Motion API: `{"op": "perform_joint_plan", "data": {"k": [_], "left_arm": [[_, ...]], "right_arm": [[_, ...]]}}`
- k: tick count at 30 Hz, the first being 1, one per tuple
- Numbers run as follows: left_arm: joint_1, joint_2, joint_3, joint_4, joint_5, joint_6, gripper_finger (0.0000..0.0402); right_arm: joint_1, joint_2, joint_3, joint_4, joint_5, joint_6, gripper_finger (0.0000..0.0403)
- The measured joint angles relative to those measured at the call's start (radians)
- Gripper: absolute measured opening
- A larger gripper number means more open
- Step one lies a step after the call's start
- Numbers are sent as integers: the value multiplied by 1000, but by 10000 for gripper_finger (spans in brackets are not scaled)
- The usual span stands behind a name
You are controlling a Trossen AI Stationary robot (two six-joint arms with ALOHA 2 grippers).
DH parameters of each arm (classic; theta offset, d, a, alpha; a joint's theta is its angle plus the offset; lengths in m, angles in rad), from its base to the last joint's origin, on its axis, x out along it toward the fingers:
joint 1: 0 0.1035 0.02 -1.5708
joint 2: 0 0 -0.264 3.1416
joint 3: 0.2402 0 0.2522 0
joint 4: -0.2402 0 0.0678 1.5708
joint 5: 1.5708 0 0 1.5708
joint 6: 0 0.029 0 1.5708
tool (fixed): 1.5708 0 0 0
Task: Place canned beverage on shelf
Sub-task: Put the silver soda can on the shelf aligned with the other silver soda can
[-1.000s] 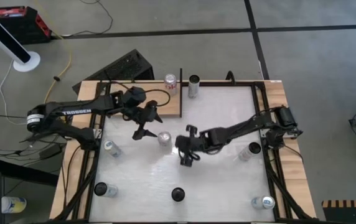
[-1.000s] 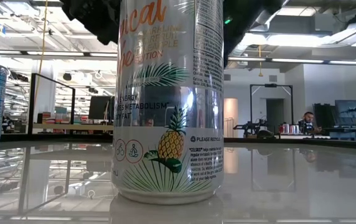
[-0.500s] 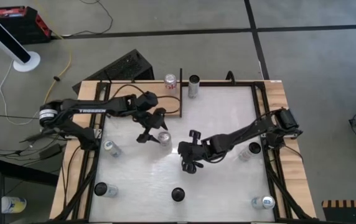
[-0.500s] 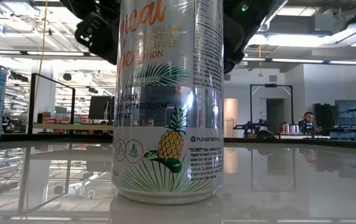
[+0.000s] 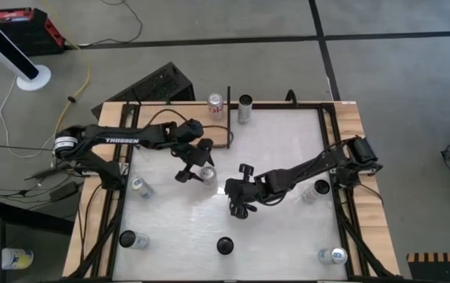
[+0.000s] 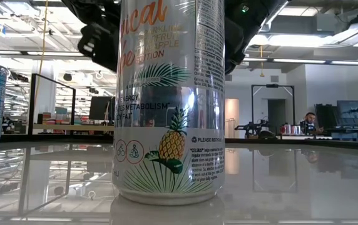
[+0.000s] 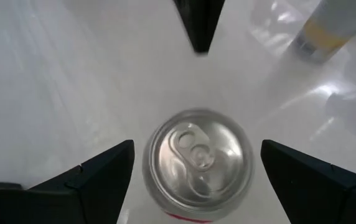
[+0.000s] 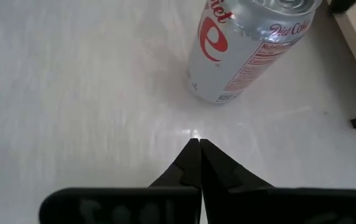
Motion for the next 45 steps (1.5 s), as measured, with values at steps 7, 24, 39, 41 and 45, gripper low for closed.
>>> {"op": "perform_joint_plan", "data": {"k": [7,24,39,41,45], "left_arm": [[-32,50,0,26,-59,7,334],[-33,46,43,-6,-212,-180,280],[80,-103,65,60,-518,-466,280],[108,-95,65,71,-518,-477,280],[164,-60,65,92,-475,-467,280]], "right_arm": [[0,0,0,-1,0,-2,22],[1,0,0,-4,1,-1,22],[24,0,0,-42,-21,1,22],[22,0,0,-43,-25,1,22],[20,0,0,-49,-26,-3,22]]}}
